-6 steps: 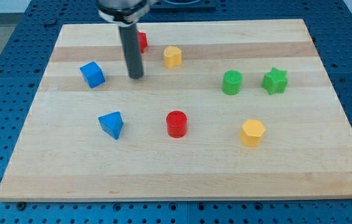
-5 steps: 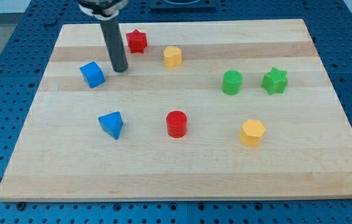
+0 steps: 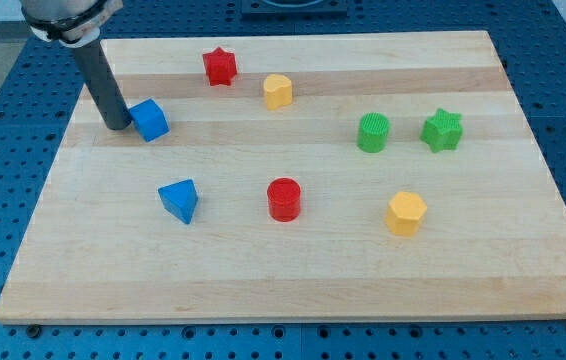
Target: Slide the blue cube towards the center of the board
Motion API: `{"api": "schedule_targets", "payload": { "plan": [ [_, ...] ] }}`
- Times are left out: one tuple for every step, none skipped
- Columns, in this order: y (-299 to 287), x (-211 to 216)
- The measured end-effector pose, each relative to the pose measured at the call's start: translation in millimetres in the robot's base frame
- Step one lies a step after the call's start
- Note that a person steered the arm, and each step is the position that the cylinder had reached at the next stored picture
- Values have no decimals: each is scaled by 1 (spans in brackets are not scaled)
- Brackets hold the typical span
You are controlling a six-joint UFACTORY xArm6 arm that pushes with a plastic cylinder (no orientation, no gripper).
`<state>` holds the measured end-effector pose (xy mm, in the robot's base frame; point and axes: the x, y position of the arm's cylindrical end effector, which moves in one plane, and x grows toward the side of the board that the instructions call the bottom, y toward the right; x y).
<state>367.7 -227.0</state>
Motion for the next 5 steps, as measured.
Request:
{"api": "schedule_targets", "payload": {
  "plan": [
    [19,0],
    [31,-14],
    [46,-19],
    [70,-7],
    [102,4]
  ]
}}
